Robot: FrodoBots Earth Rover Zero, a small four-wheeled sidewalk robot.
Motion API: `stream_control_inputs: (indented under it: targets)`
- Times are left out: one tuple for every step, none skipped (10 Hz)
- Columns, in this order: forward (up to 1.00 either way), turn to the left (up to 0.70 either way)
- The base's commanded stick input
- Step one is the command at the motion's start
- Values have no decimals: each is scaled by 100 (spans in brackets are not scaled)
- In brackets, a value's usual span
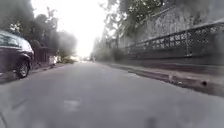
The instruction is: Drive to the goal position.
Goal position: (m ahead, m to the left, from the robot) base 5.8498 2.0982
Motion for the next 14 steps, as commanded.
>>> stream_control_inputs:
  targets:
    - [100,0]
    - [100,0]
    - [100,0]
    - [100,0]
    - [39,0]
    - [0,0]
    - [0,0]
    - [0,0]
    - [0,0]
    - [0,0]
    - [0,0]
    - [0,0]
    - [0,0]
    - [0,0]
